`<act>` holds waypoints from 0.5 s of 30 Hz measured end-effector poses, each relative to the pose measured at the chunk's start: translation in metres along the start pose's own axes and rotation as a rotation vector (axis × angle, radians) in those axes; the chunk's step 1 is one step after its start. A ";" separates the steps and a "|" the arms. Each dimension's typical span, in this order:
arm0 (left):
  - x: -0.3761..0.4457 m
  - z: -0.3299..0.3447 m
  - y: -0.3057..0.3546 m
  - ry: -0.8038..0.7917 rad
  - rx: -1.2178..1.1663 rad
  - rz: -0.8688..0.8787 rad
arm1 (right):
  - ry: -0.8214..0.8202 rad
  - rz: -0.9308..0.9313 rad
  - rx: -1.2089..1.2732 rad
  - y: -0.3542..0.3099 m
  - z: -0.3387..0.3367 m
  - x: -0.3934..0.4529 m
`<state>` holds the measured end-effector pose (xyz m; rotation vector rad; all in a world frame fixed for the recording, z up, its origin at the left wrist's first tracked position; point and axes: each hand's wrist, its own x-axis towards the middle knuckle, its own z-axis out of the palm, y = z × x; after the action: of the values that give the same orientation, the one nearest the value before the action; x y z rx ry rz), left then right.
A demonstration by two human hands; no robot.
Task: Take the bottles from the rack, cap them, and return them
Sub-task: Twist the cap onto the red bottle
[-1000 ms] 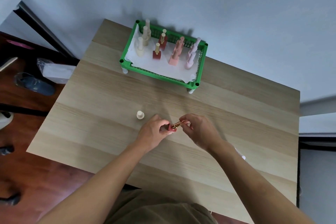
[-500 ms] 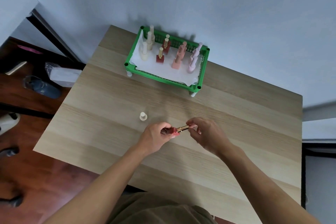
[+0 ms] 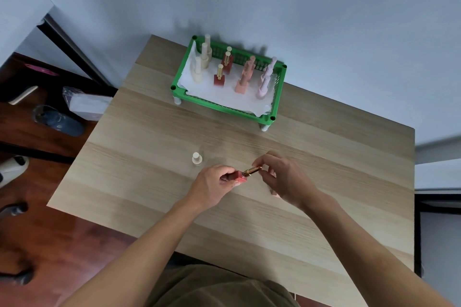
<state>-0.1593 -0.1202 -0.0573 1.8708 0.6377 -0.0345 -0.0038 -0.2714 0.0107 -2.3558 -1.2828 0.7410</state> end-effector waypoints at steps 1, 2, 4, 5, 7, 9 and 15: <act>0.000 0.000 0.000 0.005 0.000 0.007 | -0.002 0.005 -0.007 0.000 0.000 0.000; 0.000 0.000 0.001 0.009 -0.002 0.011 | -0.003 0.012 -0.013 -0.001 0.000 0.000; 0.000 0.000 0.000 0.008 -0.017 0.016 | -0.009 0.027 -0.021 -0.001 -0.001 0.000; 0.001 0.000 0.000 0.001 -0.022 0.022 | -0.012 0.032 -0.028 -0.002 -0.002 0.000; 0.002 0.000 0.000 -0.010 -0.024 0.038 | -0.010 0.040 -0.048 -0.002 -0.004 -0.001; 0.005 -0.001 0.000 0.001 -0.022 0.051 | -0.009 0.059 -0.059 -0.003 -0.006 0.000; 0.007 -0.001 0.002 0.019 -0.024 0.100 | -0.044 0.145 -0.159 -0.008 -0.010 0.008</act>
<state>-0.1524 -0.1168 -0.0577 1.8793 0.5543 0.0554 0.0009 -0.2609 0.0210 -2.5962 -1.2402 0.7642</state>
